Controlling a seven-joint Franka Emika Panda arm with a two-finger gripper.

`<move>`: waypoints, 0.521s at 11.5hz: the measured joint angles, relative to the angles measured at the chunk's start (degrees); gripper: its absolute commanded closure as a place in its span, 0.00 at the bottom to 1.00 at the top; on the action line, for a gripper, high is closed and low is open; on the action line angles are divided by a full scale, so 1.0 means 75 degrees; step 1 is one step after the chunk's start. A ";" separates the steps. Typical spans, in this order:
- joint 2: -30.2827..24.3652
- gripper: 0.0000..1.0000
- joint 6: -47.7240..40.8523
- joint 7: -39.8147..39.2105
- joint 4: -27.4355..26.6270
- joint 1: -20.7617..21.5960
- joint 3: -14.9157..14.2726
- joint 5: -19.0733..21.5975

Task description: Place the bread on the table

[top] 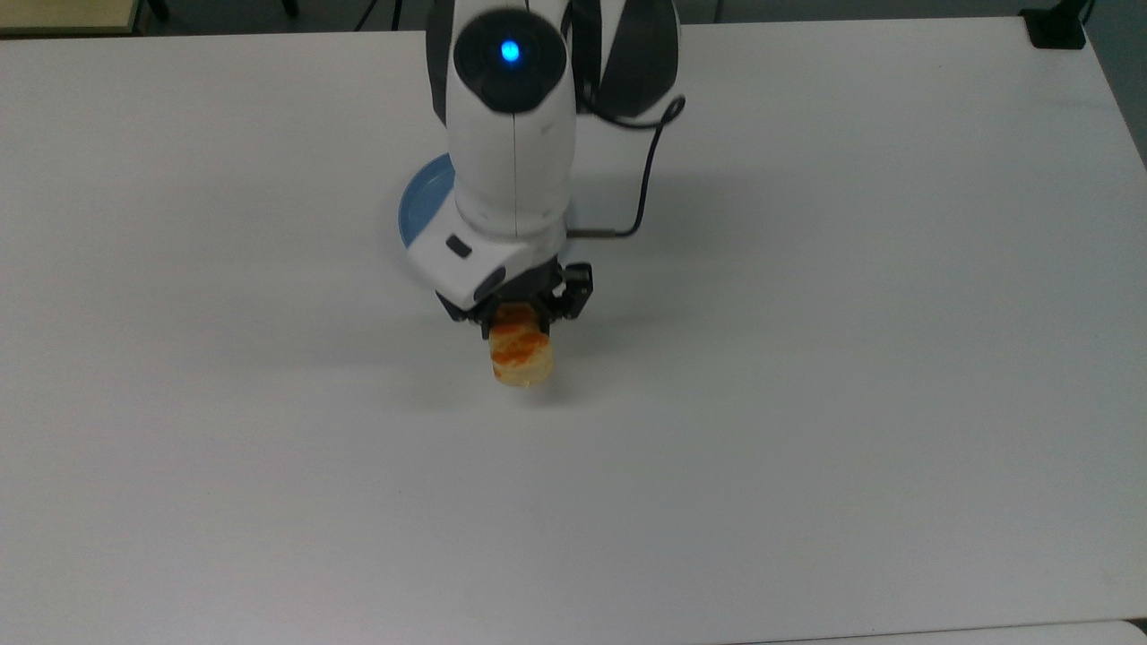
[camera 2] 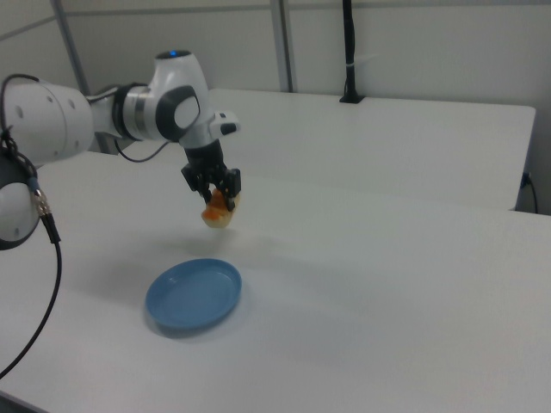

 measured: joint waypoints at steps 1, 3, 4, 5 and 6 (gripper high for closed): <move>0.0308 0.03 0.0225 0.0084 0.0034 0.0016 0.0010 0.0000; 0.0732 0.00 0.0423 0.0170 0.0071 0.0104 0.0009 0.0000; 0.0778 0.00 0.0427 0.0178 0.0084 0.0128 0.0009 0.0000; 0.0775 0.00 0.0427 0.0179 0.0133 0.0150 0.0007 0.0000; 0.0764 0.00 0.0427 0.0186 0.0223 0.0178 -0.0004 0.0000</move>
